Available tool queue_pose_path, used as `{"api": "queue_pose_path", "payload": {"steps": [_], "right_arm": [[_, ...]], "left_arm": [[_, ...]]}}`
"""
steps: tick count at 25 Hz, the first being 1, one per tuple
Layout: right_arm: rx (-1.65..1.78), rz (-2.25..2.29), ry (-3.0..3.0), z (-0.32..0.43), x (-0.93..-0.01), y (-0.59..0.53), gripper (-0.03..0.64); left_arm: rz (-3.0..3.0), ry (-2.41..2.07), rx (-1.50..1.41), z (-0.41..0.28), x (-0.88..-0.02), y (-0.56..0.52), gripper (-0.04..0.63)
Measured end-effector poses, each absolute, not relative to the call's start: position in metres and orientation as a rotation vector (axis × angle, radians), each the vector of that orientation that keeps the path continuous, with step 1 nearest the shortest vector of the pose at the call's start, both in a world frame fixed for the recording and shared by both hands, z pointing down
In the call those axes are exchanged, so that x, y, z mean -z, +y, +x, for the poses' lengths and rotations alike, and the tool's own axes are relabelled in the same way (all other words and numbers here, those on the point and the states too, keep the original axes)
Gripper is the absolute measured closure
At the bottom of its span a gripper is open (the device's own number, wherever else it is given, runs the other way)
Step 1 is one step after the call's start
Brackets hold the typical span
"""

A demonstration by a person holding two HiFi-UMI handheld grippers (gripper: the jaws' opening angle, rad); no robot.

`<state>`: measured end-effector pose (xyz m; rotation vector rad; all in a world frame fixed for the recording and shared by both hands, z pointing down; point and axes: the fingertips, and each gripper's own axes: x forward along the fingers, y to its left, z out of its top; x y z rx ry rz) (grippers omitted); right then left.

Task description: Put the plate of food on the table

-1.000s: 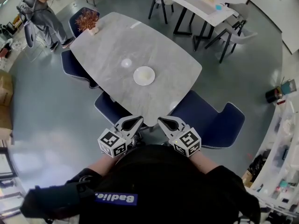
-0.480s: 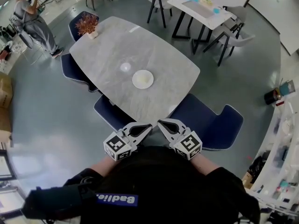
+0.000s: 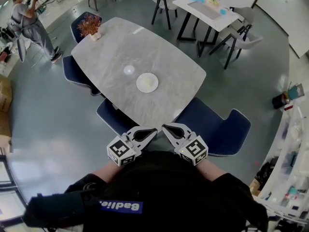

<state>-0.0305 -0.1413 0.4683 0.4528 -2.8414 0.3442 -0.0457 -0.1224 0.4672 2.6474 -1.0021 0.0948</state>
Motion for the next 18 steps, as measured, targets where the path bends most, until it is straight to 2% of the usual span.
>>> {"api": "queue_pose_path", "payload": {"steps": [18], "right_arm": [[-0.353,0.453,-2.837,-0.0293,-0.4675,-0.1397,0.606]], "left_arm": [[2.622,-1.0,-0.098,-0.0439,-0.469,-0.1203,0.586]]}}
